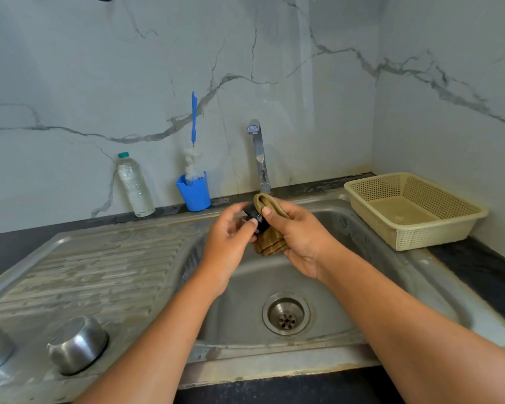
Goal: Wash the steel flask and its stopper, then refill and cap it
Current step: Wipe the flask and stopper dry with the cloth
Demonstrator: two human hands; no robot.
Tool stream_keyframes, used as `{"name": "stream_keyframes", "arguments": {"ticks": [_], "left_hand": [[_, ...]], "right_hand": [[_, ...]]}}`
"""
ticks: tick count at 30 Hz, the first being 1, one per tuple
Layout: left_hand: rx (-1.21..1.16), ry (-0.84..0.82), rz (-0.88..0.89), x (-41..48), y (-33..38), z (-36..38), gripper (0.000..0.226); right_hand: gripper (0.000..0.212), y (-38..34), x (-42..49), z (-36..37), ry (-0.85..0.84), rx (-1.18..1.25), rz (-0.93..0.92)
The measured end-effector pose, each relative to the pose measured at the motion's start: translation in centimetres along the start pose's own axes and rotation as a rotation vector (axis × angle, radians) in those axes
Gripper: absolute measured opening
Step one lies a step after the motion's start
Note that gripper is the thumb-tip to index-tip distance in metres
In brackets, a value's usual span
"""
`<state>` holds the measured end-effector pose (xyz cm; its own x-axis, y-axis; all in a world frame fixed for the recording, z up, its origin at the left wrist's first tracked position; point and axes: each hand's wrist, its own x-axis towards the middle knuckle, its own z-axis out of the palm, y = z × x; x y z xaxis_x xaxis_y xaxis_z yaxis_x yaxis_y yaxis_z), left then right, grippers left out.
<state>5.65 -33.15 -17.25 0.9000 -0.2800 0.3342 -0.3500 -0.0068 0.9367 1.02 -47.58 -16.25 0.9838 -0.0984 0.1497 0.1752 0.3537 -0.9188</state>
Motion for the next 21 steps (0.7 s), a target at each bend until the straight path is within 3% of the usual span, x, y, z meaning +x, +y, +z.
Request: {"name": "stream_keyframes", "arguments": {"ticks": [6, 10, 14, 18, 21], "left_hand": [[-0.401, -0.104, -0.158, -0.1, 0.8, -0.9, 0.036], [-0.508, -0.038, -0.188, -0.1, 0.9, -0.9, 0.046], [-0.634, 0.005, -0.251, 0.0, 1.0, -0.9, 0.042], [-0.649, 0.064, -0.283, 0.0, 0.7, -0.4, 0.046], [-0.547, 0.113, -0.286, 0.2, 0.0, -0.2, 0.036]], "right_hand": [[0.026, 0.2, 0.3, -0.3, 0.043, -0.084, -0.084], [0.022, 0.1, 0.4, -0.3, 0.105, -0.139, -0.098], [0.016, -0.2, 0.4, -0.4, 0.204, -0.187, -0.075], [0.020, 0.2, 0.6, -0.3, 0.288, -0.341, -0.120], [0.034, 0.5, 0.0, 0.8, 0.156, -0.510, -0.188]]}}
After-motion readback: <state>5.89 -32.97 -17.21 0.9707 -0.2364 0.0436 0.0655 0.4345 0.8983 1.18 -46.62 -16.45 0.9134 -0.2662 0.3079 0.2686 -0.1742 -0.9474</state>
